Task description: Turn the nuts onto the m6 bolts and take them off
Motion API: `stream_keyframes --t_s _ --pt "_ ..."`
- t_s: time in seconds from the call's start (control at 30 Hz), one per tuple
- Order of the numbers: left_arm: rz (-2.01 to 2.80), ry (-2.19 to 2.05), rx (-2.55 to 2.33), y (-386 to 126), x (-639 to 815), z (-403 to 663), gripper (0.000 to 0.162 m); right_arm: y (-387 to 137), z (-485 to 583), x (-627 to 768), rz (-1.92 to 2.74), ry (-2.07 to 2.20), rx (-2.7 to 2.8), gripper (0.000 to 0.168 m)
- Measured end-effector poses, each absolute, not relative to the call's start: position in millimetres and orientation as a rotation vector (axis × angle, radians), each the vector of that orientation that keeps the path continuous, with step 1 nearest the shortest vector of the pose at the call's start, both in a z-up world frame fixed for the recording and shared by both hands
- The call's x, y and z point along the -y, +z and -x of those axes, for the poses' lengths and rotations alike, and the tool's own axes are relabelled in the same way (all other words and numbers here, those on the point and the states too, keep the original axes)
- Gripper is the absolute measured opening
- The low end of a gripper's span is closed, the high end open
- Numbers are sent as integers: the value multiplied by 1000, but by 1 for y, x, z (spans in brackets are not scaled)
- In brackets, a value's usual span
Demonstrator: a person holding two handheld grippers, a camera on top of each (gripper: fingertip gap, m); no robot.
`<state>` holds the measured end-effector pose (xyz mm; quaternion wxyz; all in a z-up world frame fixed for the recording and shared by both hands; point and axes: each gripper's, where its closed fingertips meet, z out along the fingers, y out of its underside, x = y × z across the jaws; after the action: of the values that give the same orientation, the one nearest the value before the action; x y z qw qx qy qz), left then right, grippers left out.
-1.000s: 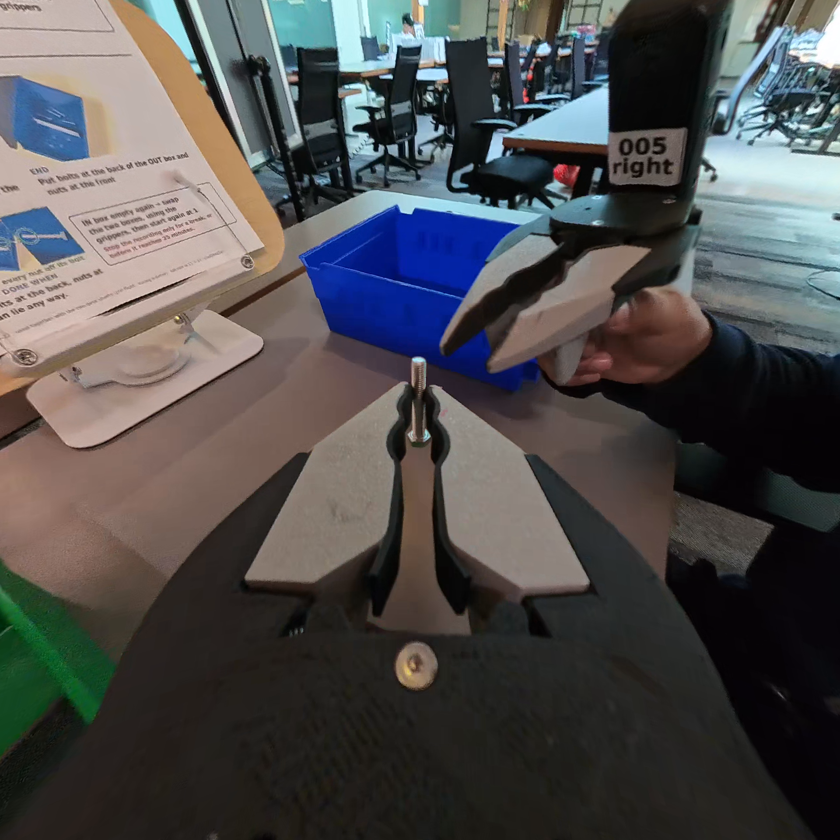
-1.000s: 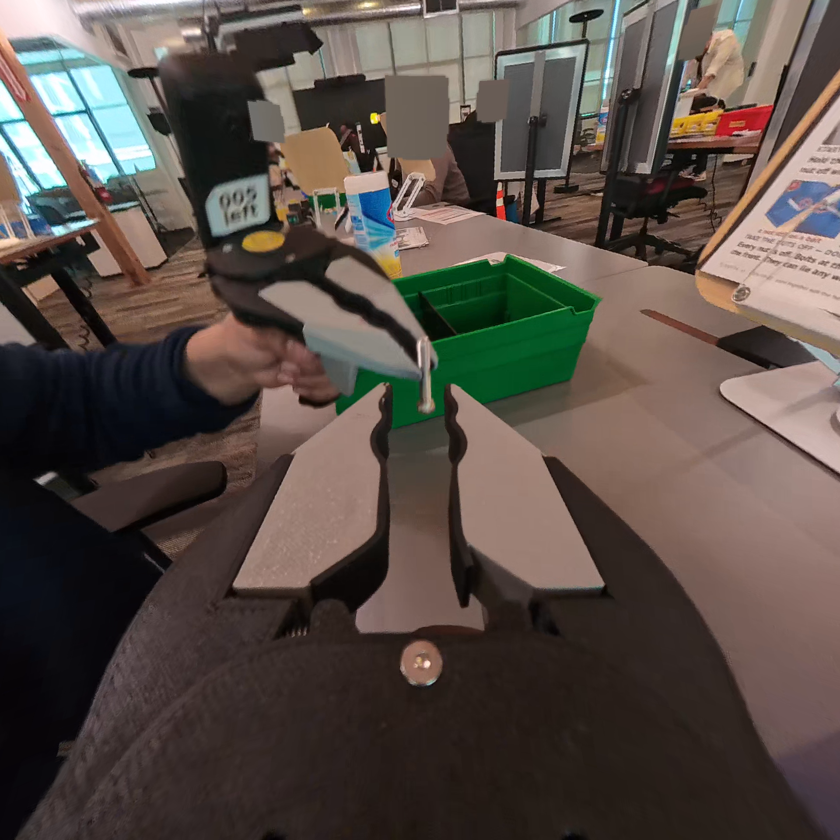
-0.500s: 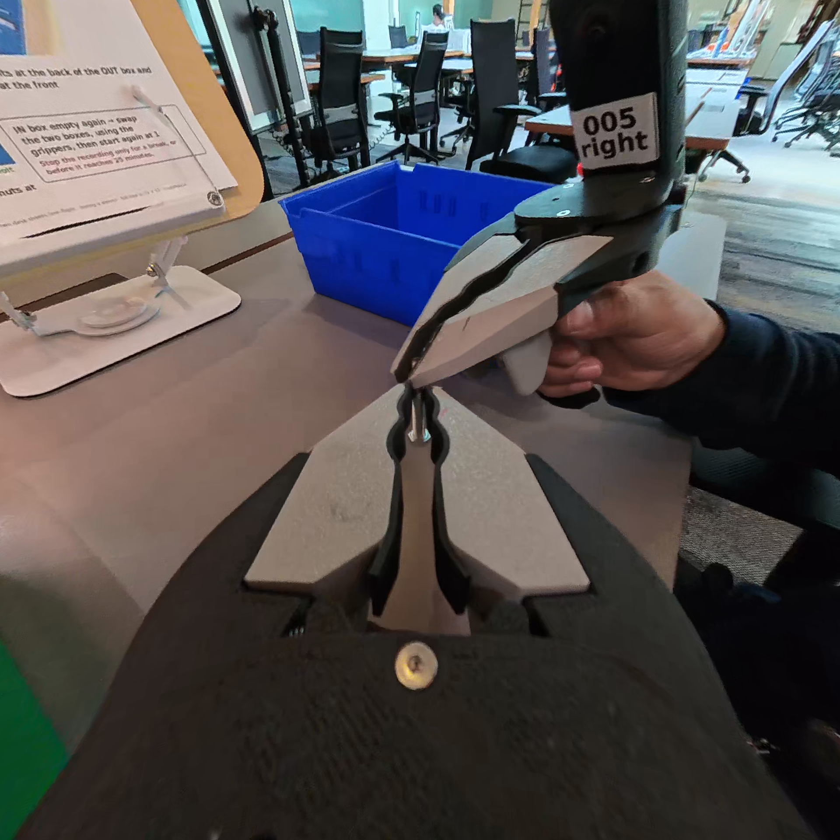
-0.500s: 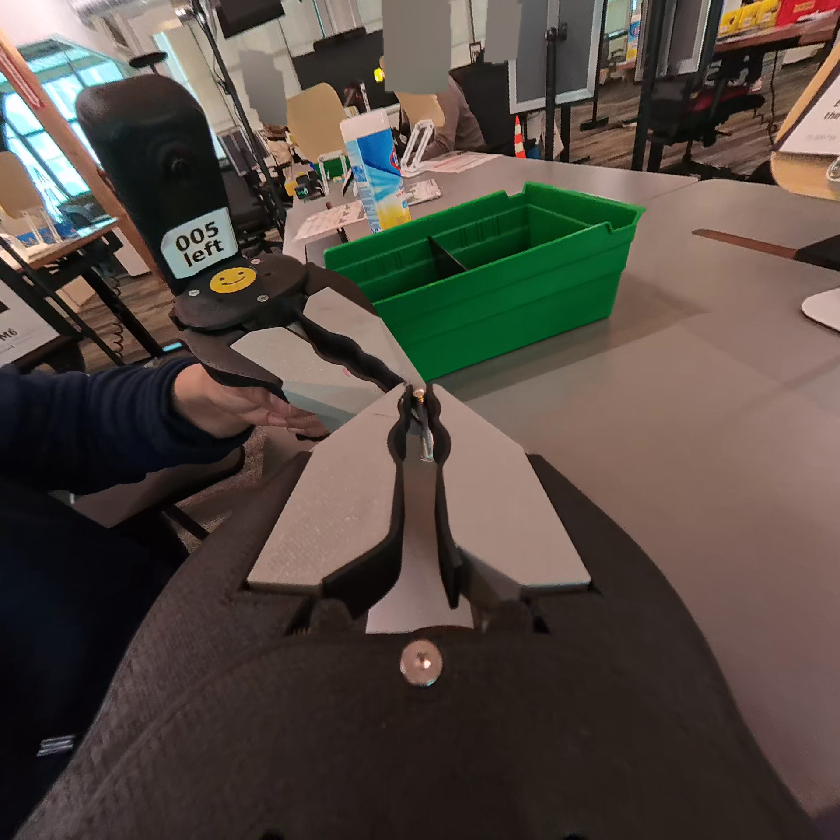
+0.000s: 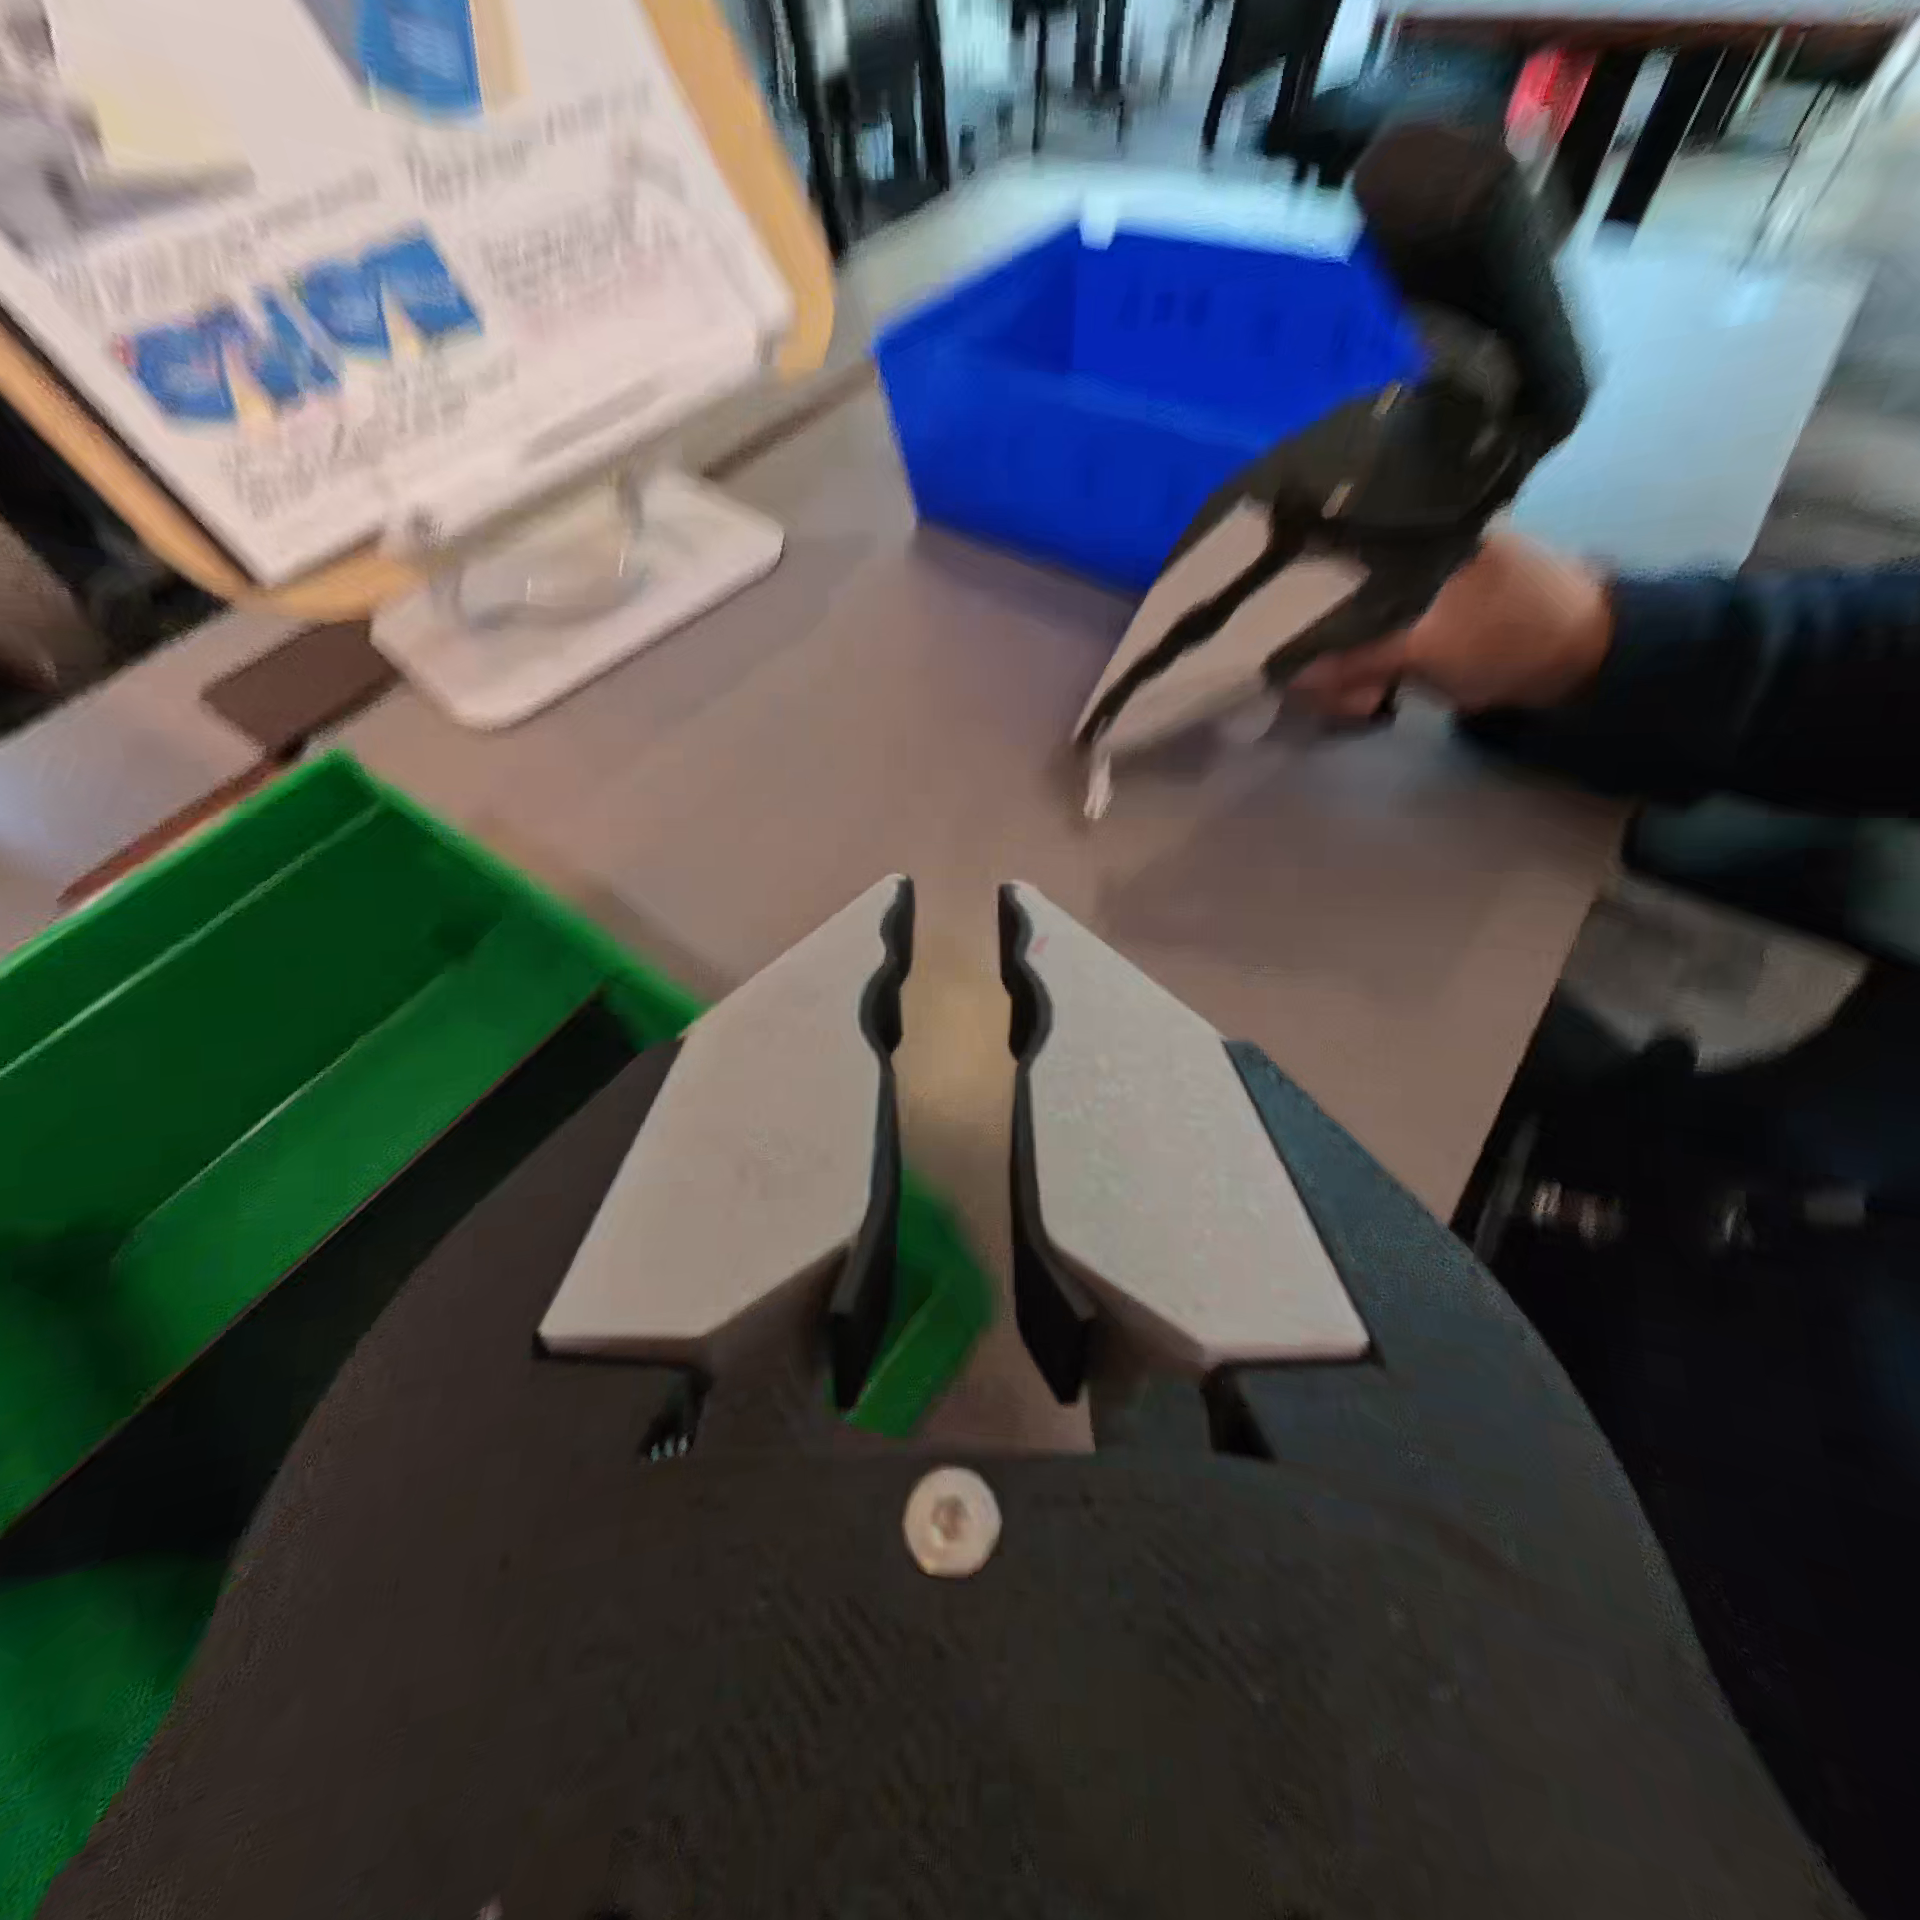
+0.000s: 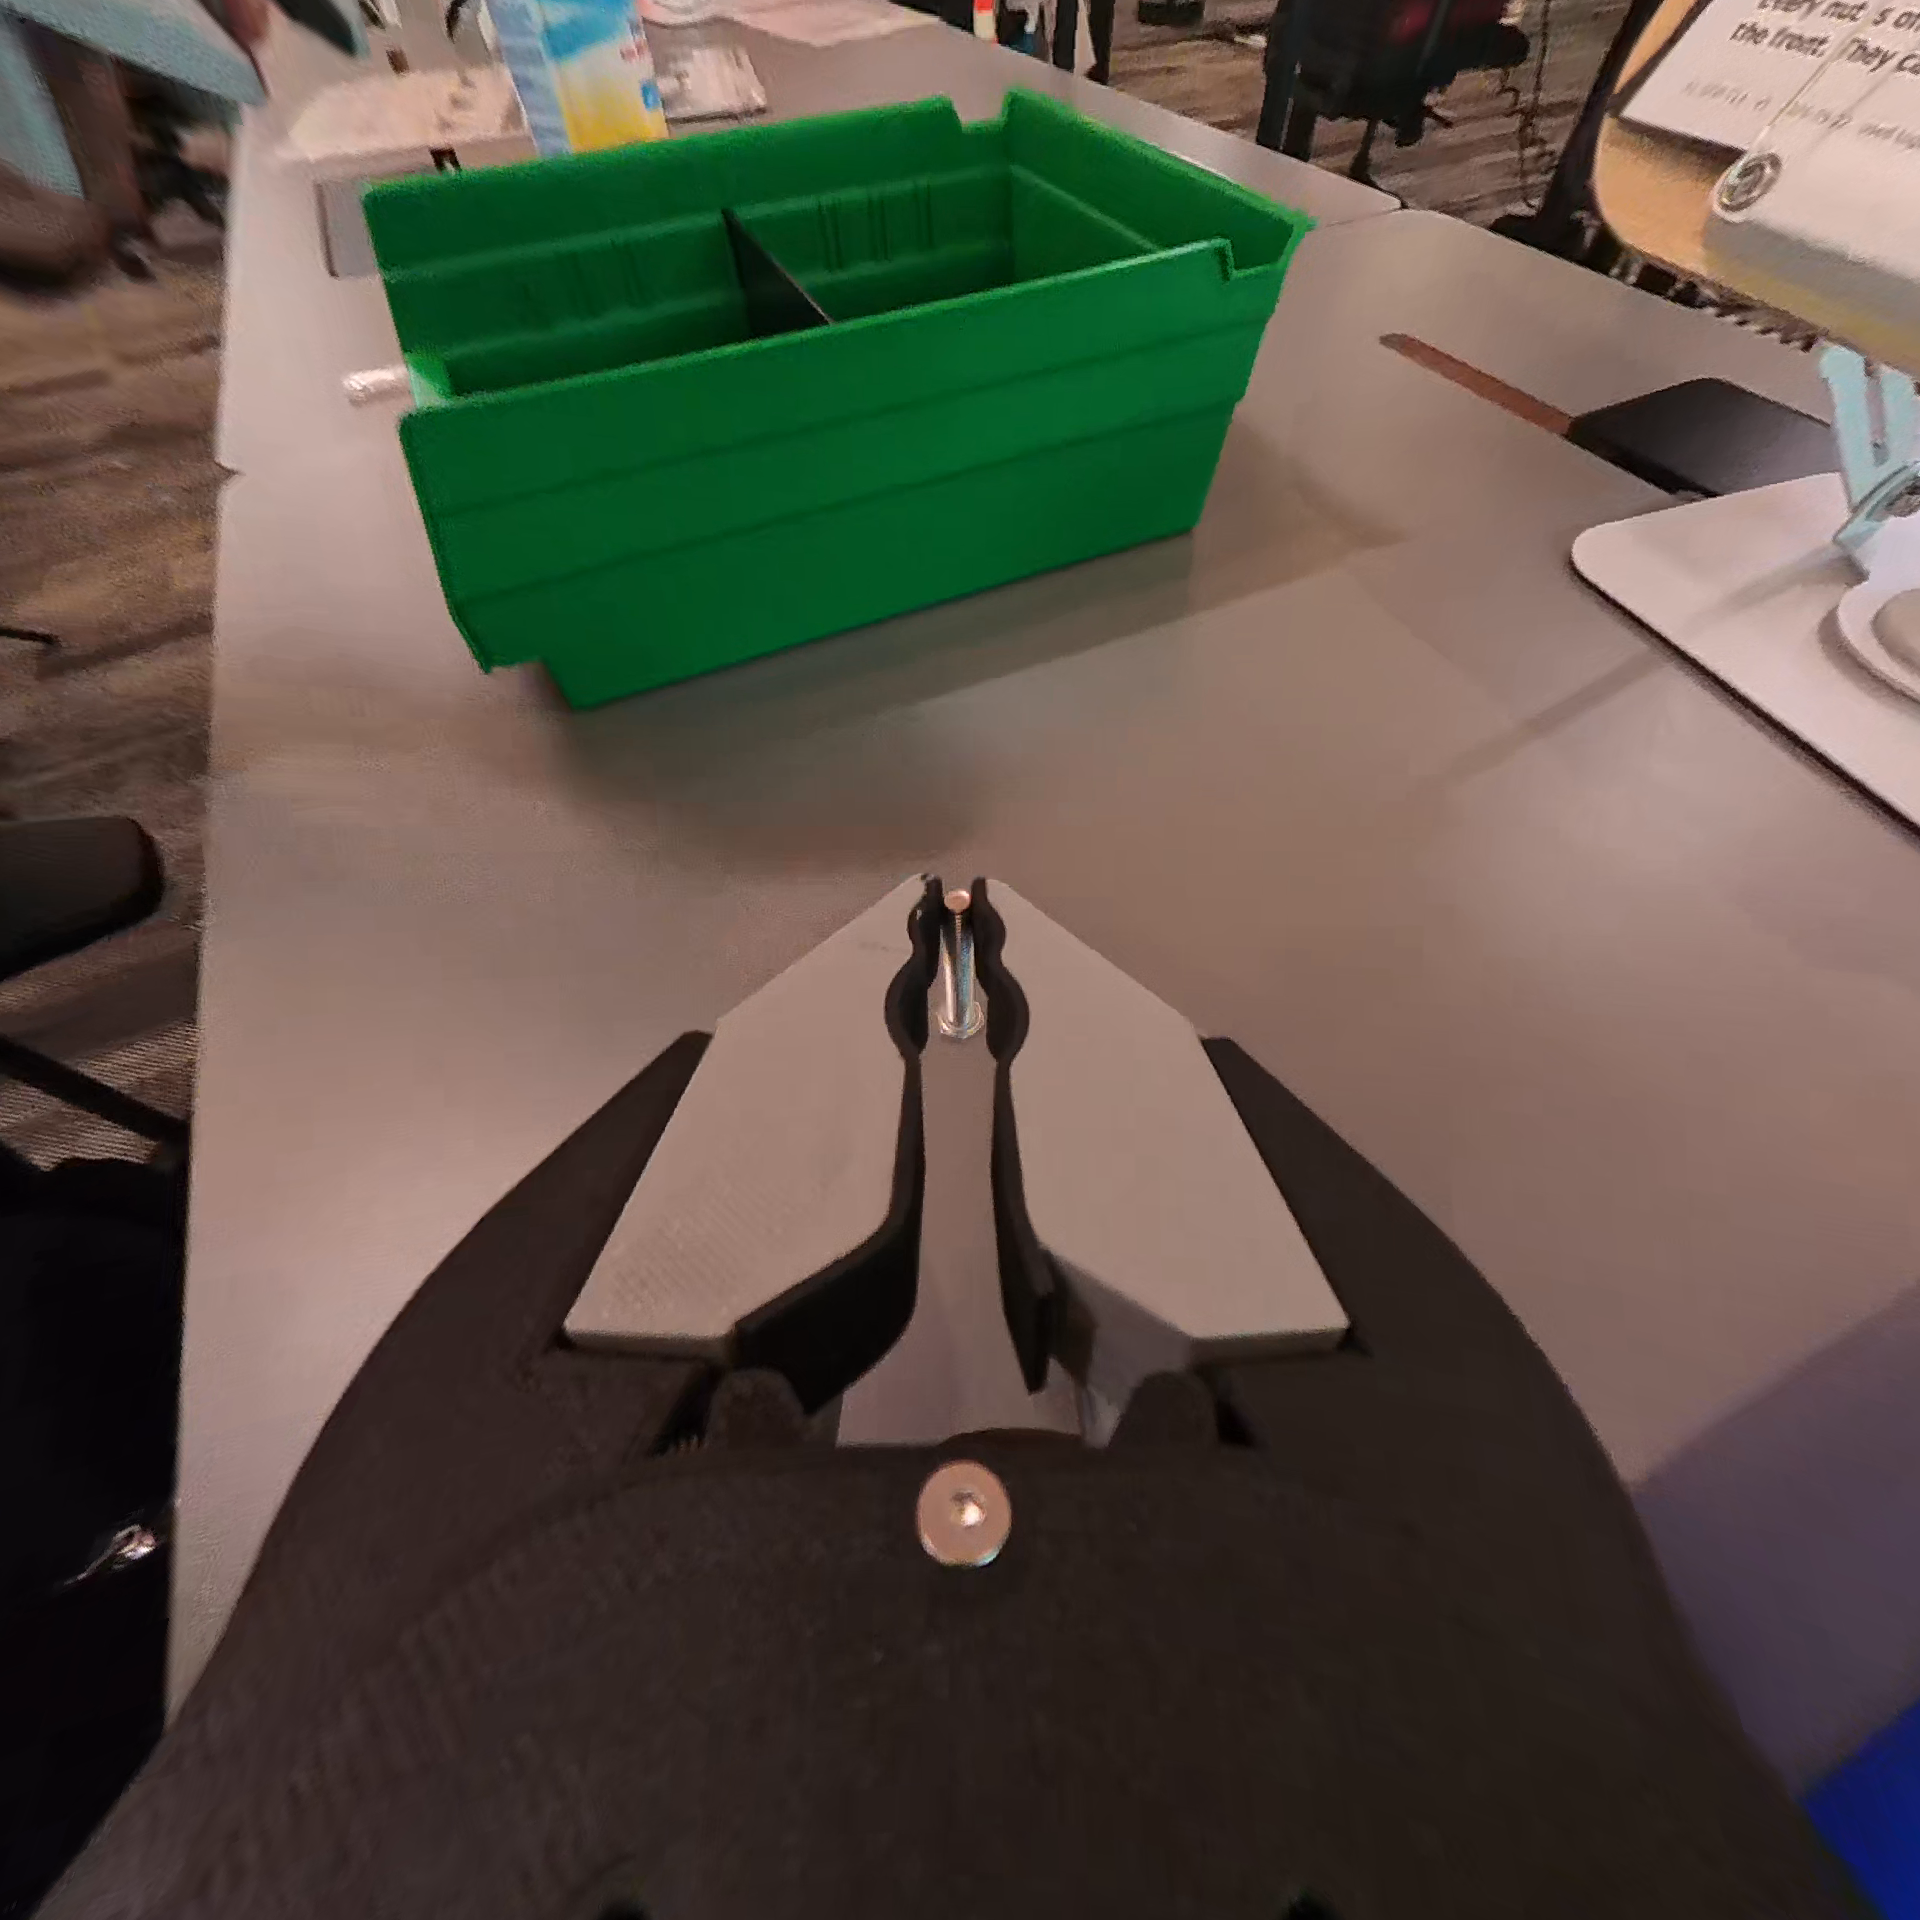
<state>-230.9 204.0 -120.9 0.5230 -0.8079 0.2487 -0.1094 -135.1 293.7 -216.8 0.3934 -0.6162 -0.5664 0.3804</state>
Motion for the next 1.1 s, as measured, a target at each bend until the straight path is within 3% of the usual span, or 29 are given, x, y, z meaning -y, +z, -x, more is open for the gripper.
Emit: stream_keyframes --t_s 0.17,0.37,1.0,1.1 --pt "2435 -111 -669 -182 -191 327 24 -229 138 -291 1578 908 1479 2" --pt "2742 -38 -777 -245 -176 368 23 -238 140 -287 1578 875 1528 2" --pt "2867 -56 -1043 -269 -163 375 23 -223 136 -279 1552 974 1496 12" --pt "2842 -260 -1025 -269 -165 354 21 -217 135 -280 1526 962 1481 12"
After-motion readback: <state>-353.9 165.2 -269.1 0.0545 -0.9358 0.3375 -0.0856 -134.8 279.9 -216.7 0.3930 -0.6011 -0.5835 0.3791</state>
